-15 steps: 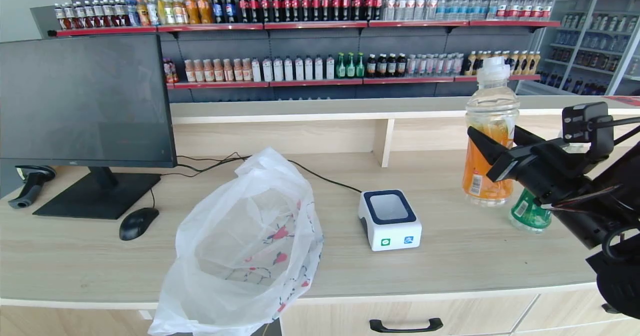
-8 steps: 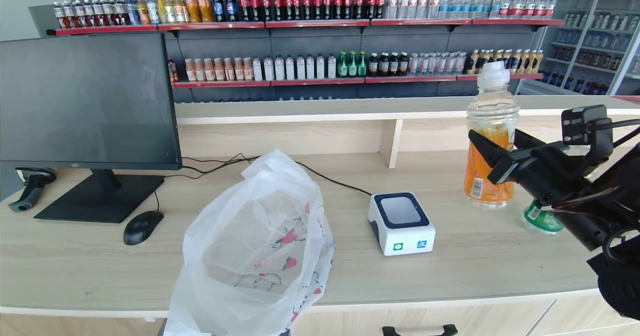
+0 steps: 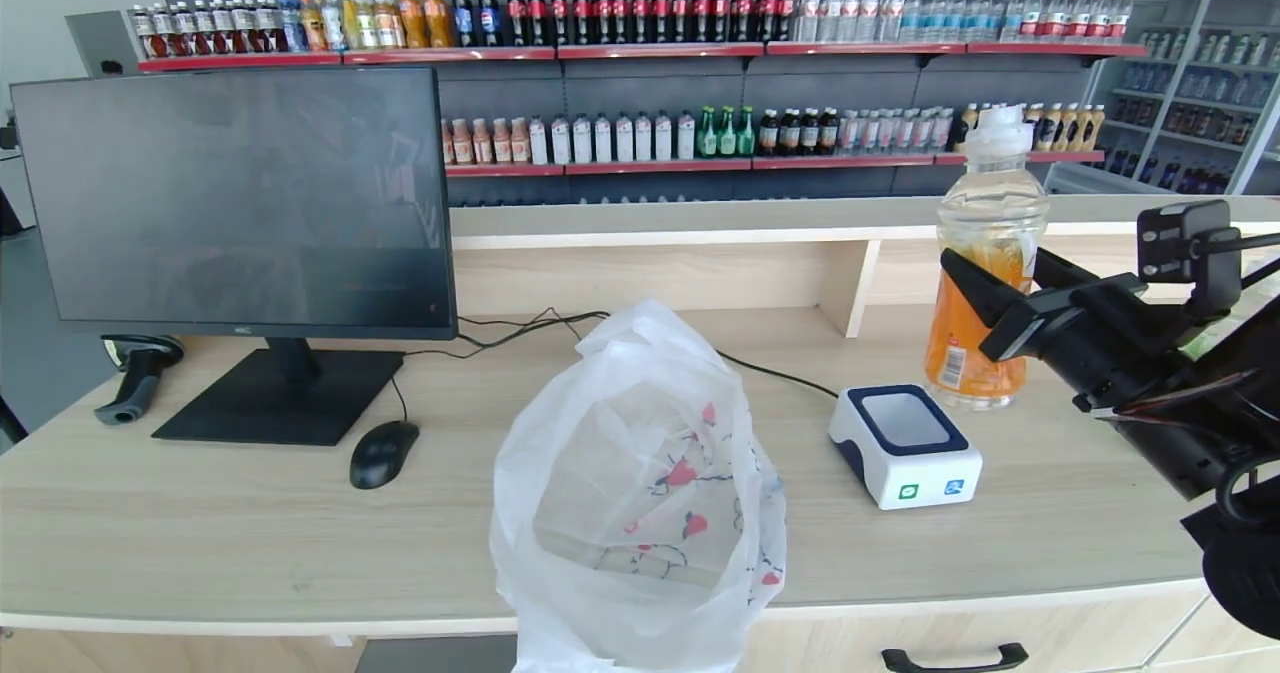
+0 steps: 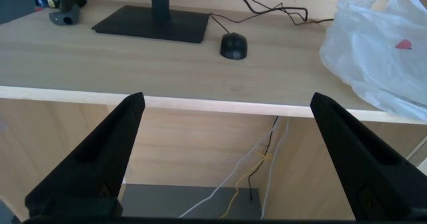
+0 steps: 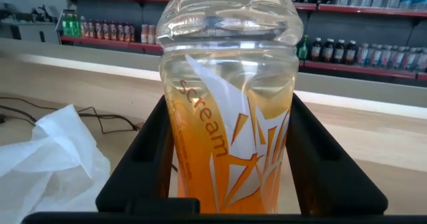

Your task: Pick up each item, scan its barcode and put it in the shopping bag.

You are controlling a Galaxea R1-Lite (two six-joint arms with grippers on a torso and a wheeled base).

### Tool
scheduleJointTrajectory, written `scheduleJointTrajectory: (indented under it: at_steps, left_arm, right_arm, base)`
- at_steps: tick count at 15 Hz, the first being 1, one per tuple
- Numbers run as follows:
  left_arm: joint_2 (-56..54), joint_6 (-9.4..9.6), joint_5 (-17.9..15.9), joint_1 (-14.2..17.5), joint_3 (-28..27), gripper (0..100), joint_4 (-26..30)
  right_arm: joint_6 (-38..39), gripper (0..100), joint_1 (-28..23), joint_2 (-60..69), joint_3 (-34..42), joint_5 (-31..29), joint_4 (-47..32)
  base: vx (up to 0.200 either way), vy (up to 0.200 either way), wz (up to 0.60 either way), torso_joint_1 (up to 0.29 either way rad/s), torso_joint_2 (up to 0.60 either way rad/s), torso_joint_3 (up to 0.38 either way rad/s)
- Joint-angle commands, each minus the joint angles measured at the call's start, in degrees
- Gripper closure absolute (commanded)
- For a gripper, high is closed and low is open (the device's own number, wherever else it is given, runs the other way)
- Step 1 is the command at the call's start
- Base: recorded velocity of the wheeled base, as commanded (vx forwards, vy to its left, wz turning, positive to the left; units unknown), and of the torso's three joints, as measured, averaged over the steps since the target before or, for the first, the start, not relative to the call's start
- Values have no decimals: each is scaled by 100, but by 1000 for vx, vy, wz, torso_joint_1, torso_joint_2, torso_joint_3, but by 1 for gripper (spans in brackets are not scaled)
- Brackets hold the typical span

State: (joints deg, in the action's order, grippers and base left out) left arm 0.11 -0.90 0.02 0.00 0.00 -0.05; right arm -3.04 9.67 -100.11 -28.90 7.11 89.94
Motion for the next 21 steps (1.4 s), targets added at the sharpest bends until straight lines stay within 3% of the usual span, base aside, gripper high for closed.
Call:
scheduleJointTrajectory:
  at_steps: [1, 7, 13, 16, 18, 21]
  left_arm:
    - [-2, 2, -2, 0, 0, 0, -4]
    - [-2, 2, -2, 0, 0, 0, -4]
    - [-2, 2, -2, 0, 0, 0, -4]
    - [-2, 2, -2, 0, 0, 0, -4]
    - [-2, 2, -2, 0, 0, 0, -4]
    - [-2, 2, -2, 0, 0, 0, -4]
  right_arm:
    - [-4, 100, -9, 9, -19, -8, 6]
    - [128, 100, 519, -26, -195, -25, 6]
    - [145, 100, 607, 0, -265, -34, 6]
    - [93, 100, 369, 18, 113, -429, 6]
    - [-127, 100, 158, 97, 342, -421, 6]
    - [-1278, 100, 123, 185, 535, -421, 6]
  base:
    - [0, 0, 0, 0, 0, 0]
    - [0, 0, 0, 0, 0, 0]
    - [0, 0, 0, 0, 0, 0]
    - [0, 0, 0, 0, 0, 0]
    - [0, 0, 0, 0, 0, 0]
    - [0, 0, 0, 0, 0, 0]
